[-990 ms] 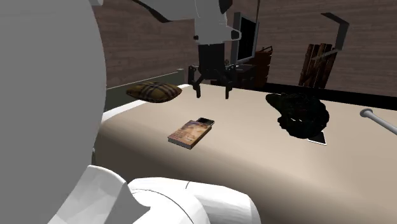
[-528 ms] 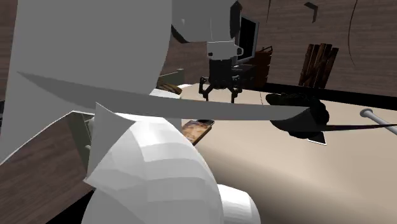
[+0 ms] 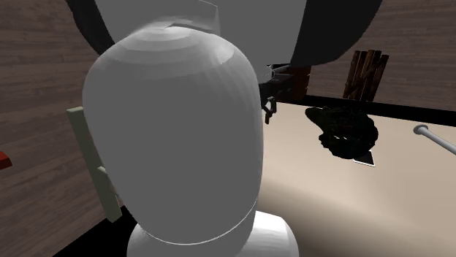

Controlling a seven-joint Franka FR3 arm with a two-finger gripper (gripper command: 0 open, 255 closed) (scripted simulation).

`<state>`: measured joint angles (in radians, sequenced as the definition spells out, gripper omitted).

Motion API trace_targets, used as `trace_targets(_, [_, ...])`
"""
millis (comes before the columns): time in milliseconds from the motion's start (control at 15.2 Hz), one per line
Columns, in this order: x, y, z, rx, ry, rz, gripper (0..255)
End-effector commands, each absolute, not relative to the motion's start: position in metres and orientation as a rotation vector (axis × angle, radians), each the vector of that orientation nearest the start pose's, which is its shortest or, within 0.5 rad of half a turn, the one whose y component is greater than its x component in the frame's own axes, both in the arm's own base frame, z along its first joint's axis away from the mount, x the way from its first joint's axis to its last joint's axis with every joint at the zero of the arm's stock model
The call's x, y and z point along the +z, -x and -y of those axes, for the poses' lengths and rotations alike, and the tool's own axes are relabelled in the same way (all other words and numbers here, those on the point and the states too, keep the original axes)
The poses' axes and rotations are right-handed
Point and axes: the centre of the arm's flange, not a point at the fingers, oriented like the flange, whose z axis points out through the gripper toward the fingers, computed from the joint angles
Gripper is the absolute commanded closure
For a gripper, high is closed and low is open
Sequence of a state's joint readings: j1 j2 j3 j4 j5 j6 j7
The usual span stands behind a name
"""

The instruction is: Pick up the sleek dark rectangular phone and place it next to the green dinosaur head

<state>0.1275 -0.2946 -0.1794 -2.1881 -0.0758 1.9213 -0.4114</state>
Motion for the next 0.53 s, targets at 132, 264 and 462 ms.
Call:
trace_targets(132, [0.478, -0.514, 0.032, -0.025, 3.050, 0.818, 0])
trace_targets(264, [0.464, -0.536, 0.028, -0.023, 3.018, 0.914, 0])
trace_targets(462, [0.442, -0.568, 0.019, -0.019, 2.964, 1.056, 0])
